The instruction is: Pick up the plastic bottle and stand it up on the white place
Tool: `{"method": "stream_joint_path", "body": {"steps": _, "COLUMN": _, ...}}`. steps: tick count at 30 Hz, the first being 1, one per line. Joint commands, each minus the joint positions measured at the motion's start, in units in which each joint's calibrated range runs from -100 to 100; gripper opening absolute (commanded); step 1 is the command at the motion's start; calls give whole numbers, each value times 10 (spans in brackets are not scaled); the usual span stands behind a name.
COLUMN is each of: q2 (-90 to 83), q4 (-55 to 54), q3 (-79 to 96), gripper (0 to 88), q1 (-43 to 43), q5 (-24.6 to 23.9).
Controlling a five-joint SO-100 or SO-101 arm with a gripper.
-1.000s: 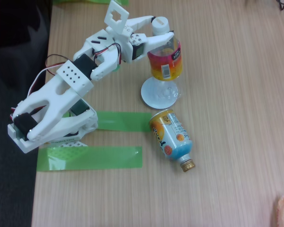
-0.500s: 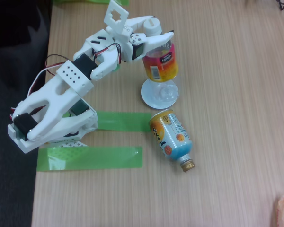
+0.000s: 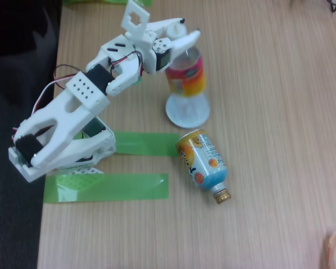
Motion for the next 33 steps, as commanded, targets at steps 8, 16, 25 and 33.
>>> {"method": "stream_joint_path", "body": {"steps": 8, "q2": 9, "q4": -1, "q3": 3, "gripper": 20, "q1": 1, "q5": -2}}
{"method": "stream_joint_path", "body": {"steps": 16, "q2": 8, "q4": -1, "q3": 2, "gripper": 17, "q1": 2, "q5": -2}}
{"method": "stream_joint_path", "body": {"steps": 25, "q2": 3, "q4": -1, "q3": -4, "gripper": 21, "q1": 21, "q5": -2}}
{"method": "stream_joint_path", "body": {"steps": 33, "q2": 2, "q4": -1, "q3": -2, "gripper": 22, "q1": 47, "q5": -2}}
